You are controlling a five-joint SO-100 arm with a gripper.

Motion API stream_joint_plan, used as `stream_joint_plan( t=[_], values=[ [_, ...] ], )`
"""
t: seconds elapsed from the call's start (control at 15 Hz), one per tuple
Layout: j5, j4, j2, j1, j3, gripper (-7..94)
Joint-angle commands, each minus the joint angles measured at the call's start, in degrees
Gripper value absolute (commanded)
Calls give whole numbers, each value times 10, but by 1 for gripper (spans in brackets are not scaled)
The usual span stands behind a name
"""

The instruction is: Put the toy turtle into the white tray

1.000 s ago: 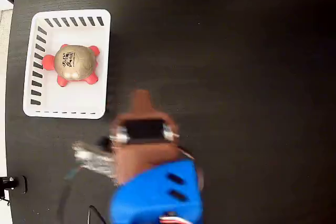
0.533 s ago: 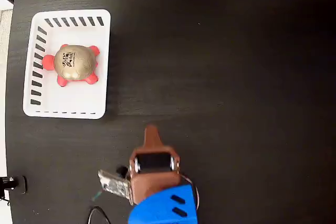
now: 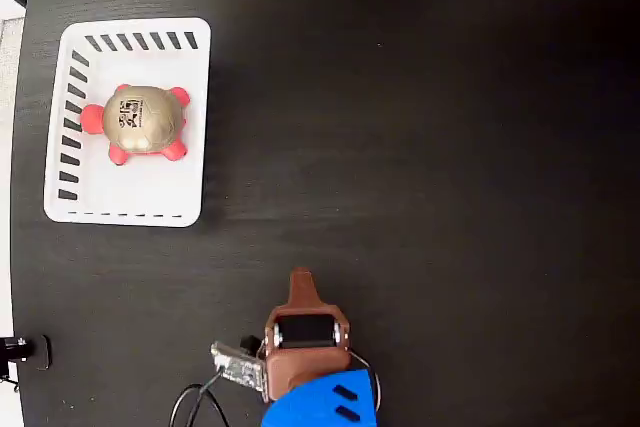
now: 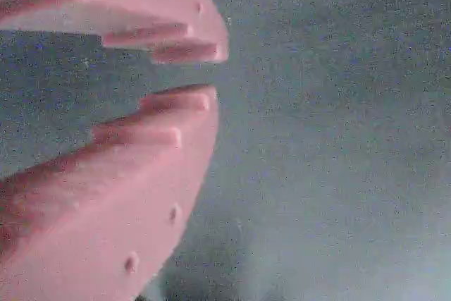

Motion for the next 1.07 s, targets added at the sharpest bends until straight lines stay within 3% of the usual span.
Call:
stream_joint_plan(
  t=[0.0, 1.0],
  values=[
    [10, -7, 14, -4, 17, 0],
    [17, -13, 14, -6, 38, 0]
  ],
)
